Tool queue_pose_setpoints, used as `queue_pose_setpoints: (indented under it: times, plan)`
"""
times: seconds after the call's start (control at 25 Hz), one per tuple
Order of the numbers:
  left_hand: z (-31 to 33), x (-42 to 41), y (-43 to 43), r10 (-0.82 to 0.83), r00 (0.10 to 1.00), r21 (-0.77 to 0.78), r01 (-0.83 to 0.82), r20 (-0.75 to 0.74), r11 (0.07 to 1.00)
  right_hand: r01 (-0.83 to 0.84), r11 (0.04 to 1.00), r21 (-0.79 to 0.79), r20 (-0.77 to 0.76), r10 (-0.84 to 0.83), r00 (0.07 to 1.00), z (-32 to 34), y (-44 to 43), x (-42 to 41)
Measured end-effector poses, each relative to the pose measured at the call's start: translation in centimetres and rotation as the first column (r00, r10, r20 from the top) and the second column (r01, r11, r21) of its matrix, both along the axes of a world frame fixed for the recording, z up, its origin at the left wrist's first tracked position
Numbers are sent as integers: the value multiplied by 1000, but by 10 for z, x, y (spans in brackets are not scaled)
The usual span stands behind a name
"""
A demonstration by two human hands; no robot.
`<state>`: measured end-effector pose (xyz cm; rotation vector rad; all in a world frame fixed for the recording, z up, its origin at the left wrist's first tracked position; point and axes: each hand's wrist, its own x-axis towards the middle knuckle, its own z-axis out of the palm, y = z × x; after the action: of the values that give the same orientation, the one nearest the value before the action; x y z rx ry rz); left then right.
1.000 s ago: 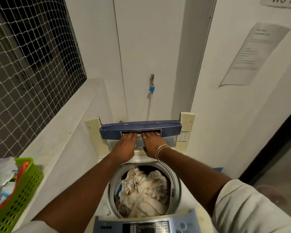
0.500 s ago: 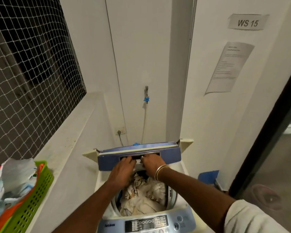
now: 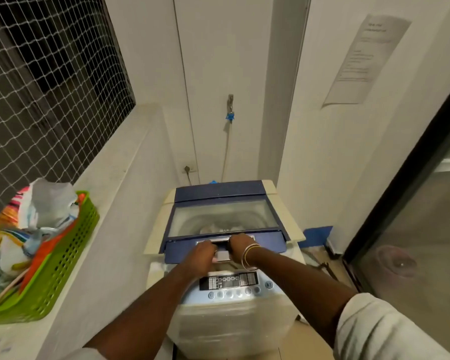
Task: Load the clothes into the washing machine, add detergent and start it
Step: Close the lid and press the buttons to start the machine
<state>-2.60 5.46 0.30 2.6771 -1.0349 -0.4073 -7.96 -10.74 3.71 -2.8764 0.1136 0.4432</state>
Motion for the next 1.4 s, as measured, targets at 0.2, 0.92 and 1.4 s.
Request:
queue_pose_setpoints:
  times: [0.2,0.92,1.4]
  plan:
    - [-28,-2,-1,-14,1000,15,14,-22,1000,25,999,49,-63,-22,998,-31,-4,-1]
    - [-68,3,-4,17,995,8,-17,-99,1000,31,999,-35,-104,-35,994,-62,3,11]
    - [-43,-77,39,35,990,-147,-14,138,989,-30,998,-58,253,44,966,-60,-9,-84]
